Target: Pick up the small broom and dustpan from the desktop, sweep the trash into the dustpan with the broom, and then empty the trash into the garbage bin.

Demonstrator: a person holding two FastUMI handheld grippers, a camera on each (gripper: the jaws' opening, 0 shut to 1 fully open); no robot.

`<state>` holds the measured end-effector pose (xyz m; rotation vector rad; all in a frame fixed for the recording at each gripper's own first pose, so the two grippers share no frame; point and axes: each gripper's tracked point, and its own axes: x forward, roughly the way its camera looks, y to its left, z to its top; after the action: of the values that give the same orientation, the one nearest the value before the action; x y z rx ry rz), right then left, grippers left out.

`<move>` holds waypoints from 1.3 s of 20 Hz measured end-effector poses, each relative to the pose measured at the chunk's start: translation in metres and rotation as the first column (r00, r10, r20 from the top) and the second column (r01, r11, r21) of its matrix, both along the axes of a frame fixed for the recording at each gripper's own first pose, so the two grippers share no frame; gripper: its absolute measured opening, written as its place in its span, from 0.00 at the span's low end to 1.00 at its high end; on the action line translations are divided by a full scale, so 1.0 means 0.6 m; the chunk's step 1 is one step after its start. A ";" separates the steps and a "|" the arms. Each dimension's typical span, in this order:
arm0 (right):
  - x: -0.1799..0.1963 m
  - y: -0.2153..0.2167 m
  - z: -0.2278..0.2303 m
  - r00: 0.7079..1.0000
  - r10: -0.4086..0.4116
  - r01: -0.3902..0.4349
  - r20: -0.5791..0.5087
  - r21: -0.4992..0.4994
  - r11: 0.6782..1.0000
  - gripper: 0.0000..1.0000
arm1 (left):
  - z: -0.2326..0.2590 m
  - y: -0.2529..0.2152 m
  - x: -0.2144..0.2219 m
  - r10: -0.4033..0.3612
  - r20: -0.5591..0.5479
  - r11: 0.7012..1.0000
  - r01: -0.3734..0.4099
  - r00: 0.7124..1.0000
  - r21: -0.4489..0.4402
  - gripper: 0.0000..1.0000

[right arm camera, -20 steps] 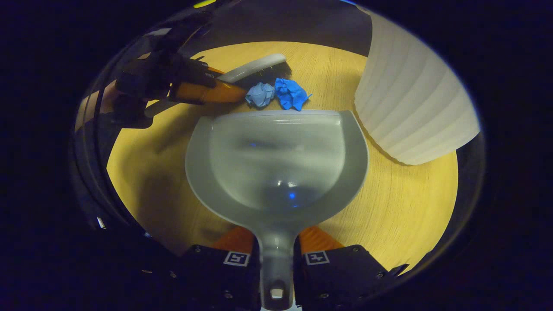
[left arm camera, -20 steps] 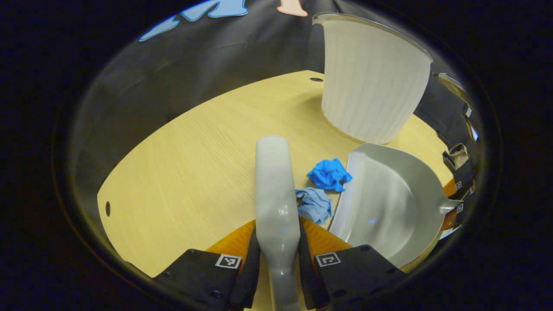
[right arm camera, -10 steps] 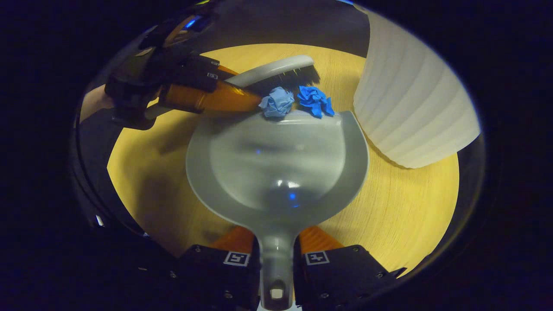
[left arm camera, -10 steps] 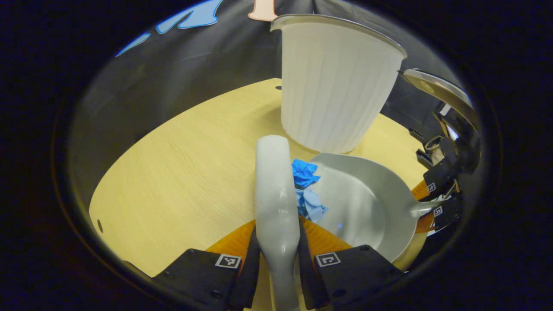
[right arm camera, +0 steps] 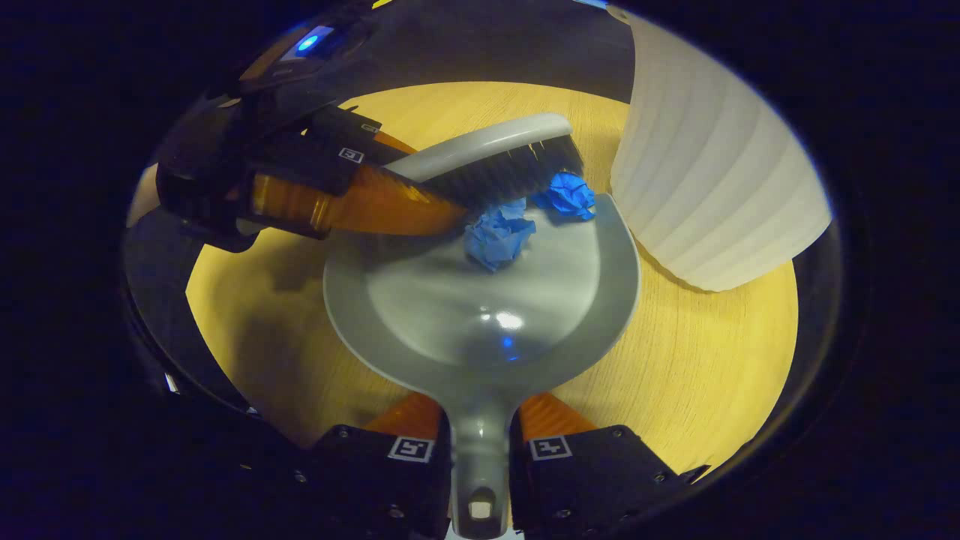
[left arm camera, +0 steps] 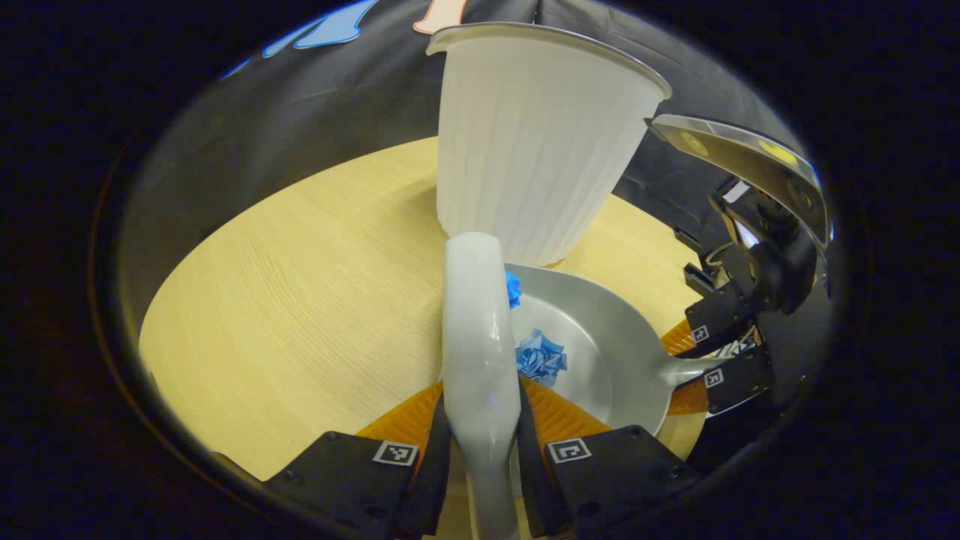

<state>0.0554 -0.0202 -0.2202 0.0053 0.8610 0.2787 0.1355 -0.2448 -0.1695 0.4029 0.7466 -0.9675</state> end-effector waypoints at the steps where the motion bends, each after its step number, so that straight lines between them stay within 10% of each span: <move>1: 0.007 0.003 0.002 1.000 -0.003 0.003 0.003 0.000 1.000 0.32 | -0.001 -0.001 -0.007 -0.007 -0.009 1.000 0.007 1.000 0.001 0.46; 9: 0.046 0.012 -0.001 0.999 -0.029 0.029 0.037 0.009 1.000 0.32 | 0.007 -0.004 -0.022 0.009 -0.027 1.000 -0.010 1.000 -0.020 0.48; 26: 0.066 0.007 -0.054 0.994 -0.036 0.045 0.105 -0.084 0.995 0.32 | 0.064 0.133 0.065 0.334 0.134 0.939 -0.316 0.933 -0.137 0.51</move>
<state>0.0950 -0.0159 -0.2528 -0.0710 0.7686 0.2018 0.1743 -0.1648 -0.1309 0.2410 0.5896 -0.6529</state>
